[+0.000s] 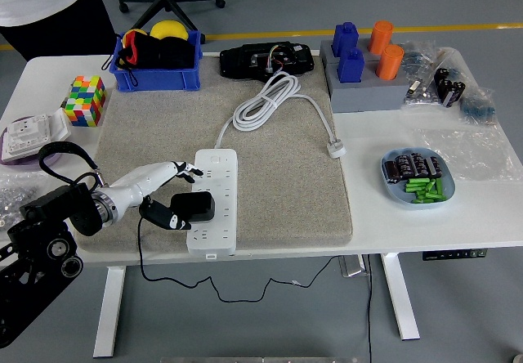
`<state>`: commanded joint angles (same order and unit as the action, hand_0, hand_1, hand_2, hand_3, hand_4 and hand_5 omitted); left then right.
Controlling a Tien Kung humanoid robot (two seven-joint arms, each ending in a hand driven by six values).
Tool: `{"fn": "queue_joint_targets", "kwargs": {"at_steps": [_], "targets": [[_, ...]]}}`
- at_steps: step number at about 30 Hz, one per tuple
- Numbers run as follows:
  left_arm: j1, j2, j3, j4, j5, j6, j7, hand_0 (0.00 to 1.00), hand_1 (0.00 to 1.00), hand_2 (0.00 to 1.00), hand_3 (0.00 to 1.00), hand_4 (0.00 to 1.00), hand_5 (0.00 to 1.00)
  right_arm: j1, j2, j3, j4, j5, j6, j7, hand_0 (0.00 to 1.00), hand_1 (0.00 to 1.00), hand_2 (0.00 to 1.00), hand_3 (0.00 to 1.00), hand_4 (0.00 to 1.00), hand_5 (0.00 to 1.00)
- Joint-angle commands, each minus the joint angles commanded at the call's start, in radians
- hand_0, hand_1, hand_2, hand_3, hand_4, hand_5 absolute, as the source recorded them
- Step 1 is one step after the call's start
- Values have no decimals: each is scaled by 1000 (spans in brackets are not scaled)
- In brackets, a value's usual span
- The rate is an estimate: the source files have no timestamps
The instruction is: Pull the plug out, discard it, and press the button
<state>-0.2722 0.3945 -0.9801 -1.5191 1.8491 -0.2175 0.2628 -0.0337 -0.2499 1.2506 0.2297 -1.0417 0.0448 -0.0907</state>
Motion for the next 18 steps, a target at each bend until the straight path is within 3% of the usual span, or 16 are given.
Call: {"fn": "queue_joint_targets", "kwargs": {"at_steps": [5,6,12,13,18], "targets": [[0,-4,7,4,-15,21,-10,725,692,586,669,928,2,0,1,0,1,0,0,0,728,680,662,634,743,598],[0,-5,7,5,-17,22,-11,506,474,413,543,903,2,0,1,-1,0,0,0,0,728,680,662,634,743,599],[-2,-7,13,8,-33,29,-12,506,474,413,543,903,2,0,0,-4,1,1,0,0,728,680,662,634,743,599],[-3,-8,14,8,-35,30,-11,471,387,356,516,877,2,1,-1,-5,0,1,0,0,728,680,662,634,743,598],[-10,-10,25,14,-51,40,-9,471,387,356,516,877,2,4,-3,-7,0,2,-1,0,728,680,662,634,743,598]]}}
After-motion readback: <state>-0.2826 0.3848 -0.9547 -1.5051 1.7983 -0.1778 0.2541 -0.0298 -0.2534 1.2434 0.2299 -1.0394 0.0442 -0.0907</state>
